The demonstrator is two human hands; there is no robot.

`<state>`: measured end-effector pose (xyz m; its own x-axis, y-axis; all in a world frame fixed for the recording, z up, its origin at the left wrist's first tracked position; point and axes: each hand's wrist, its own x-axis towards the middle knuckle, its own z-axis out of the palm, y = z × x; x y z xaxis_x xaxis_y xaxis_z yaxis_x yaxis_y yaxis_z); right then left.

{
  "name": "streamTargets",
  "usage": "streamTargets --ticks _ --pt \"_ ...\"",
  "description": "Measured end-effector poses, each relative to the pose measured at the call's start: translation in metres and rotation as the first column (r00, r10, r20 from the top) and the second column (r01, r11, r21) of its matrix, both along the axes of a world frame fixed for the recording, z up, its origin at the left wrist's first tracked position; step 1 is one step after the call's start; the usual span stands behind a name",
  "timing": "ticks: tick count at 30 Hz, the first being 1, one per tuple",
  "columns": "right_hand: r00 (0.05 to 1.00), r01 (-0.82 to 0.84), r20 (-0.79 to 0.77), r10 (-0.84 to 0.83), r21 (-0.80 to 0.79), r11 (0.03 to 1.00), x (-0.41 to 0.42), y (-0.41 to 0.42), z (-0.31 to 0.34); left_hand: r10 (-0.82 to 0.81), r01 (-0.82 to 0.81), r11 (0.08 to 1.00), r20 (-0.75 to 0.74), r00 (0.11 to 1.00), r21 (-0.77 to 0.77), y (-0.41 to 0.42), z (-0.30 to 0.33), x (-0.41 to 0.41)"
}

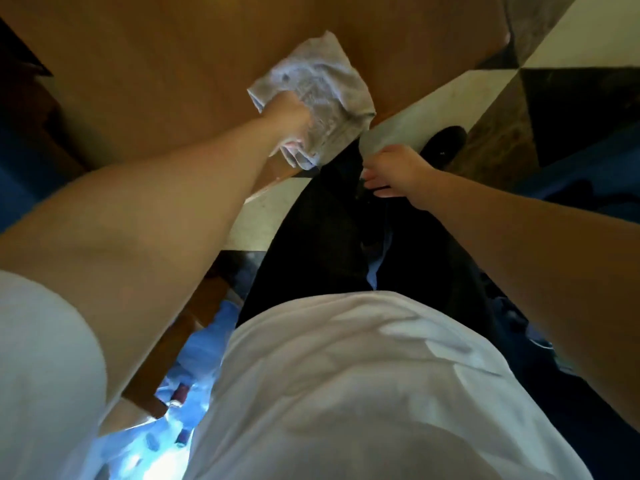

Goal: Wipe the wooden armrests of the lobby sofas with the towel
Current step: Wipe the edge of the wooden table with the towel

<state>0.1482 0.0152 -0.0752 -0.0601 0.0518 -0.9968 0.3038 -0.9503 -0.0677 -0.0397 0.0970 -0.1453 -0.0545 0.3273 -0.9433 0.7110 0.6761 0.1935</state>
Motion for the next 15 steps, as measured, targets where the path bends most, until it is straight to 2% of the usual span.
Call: streamTargets --ticks 4,7,9,10,12,13,15 --pt "0.999 0.048 -0.022 -0.049 -0.068 0.997 -0.002 0.006 -0.026 -0.039 0.046 0.987 -0.049 0.998 0.156 0.016 -0.017 0.010" --pt "0.988 0.041 -0.144 -0.056 -0.102 0.994 -0.005 0.011 -0.042 -0.096 0.125 0.940 -0.108 0.990 0.316 0.022 -0.028 0.020" --pt "0.989 -0.006 -0.147 0.000 -0.039 0.999 -0.007 0.007 -0.053 -0.147 0.236 0.884 -0.239 0.960 0.404 0.025 -0.033 0.027" --pt "0.996 -0.023 -0.083 0.026 0.030 0.999 -0.008 0.003 -0.058 -0.161 0.307 0.845 -0.339 0.927 0.437 0.025 -0.036 0.029" --pt "0.999 -0.023 0.042 0.018 0.118 0.993 -0.005 -0.006 -0.068 -0.170 0.377 0.803 -0.429 0.887 0.461 0.024 -0.041 0.031" --pt "0.999 0.015 0.040 -0.019 0.093 0.996 -0.002 -0.008 -0.068 -0.180 0.371 0.815 -0.414 0.893 0.446 0.026 -0.042 0.032" --pt "0.994 0.061 -0.089 -0.064 -0.039 0.997 0.002 -0.010 -0.063 -0.201 0.365 0.853 -0.411 0.889 0.372 0.030 -0.048 0.029"
